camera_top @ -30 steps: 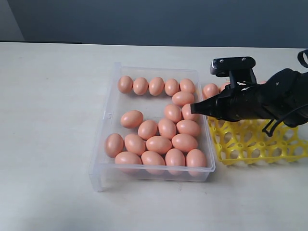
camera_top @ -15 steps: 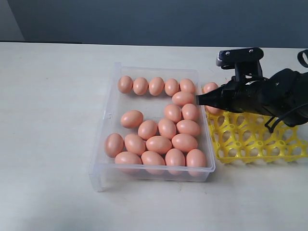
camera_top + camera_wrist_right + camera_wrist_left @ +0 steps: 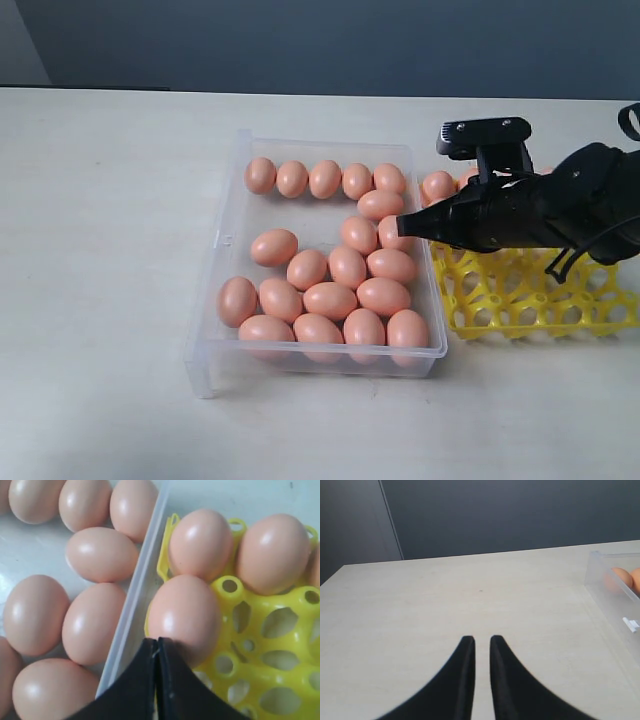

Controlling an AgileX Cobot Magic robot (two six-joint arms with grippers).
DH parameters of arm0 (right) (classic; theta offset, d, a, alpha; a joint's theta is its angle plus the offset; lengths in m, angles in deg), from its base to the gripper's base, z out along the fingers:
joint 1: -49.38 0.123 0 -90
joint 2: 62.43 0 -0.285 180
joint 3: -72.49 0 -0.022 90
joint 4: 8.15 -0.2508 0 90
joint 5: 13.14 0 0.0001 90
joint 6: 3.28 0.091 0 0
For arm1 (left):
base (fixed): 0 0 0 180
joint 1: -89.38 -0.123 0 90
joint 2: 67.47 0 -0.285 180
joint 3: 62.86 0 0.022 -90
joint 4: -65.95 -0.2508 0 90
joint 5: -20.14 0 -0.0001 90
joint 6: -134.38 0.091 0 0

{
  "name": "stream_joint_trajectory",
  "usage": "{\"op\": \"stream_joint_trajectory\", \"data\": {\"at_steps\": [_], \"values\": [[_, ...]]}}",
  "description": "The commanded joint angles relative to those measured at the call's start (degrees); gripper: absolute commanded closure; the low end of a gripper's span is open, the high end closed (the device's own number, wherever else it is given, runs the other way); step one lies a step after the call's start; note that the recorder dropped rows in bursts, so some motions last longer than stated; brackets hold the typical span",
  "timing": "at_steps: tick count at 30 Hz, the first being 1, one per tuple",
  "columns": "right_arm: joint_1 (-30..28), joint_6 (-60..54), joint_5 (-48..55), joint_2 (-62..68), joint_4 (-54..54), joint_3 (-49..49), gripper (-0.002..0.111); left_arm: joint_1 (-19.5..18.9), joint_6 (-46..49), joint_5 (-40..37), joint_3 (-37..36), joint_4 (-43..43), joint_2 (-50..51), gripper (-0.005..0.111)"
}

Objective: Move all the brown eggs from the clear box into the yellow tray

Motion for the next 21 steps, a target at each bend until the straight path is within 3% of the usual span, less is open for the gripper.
{"op": "stream_joint_trajectory", "data": {"at_steps": [1, 8, 13, 18, 21], "values": [[-0.26, -0.35, -2.97, 0.19, -0.16, 0.26, 0.108, 0.03, -0.05, 0.71, -0.29, 0.13, 0.05, 0.095], [-0.26, -0.35, -10.21, 0.19, 0.54, 0.26, 0.108, 0.03, -0.05, 0.71, -0.29, 0.13, 0.05, 0.095], [-1.34, -0.44, 7.14, -1.16, 0.11, 1.83, 0.108, 0.03, -0.05, 0.71, -0.29, 0.13, 0.05, 0.095], [-3.74, -0.44, 8.79, -1.41, -0.24, 2.21, 0.108, 0.03, -0.05, 0.71, -0.29, 0.13, 0.05, 0.095], [-7.16, -0.44, 14.99, -1.54, 0.3, 3.3, 0.108, 0.03, -0.05, 0.71, -0.29, 0.13, 0.05, 0.095]]}}
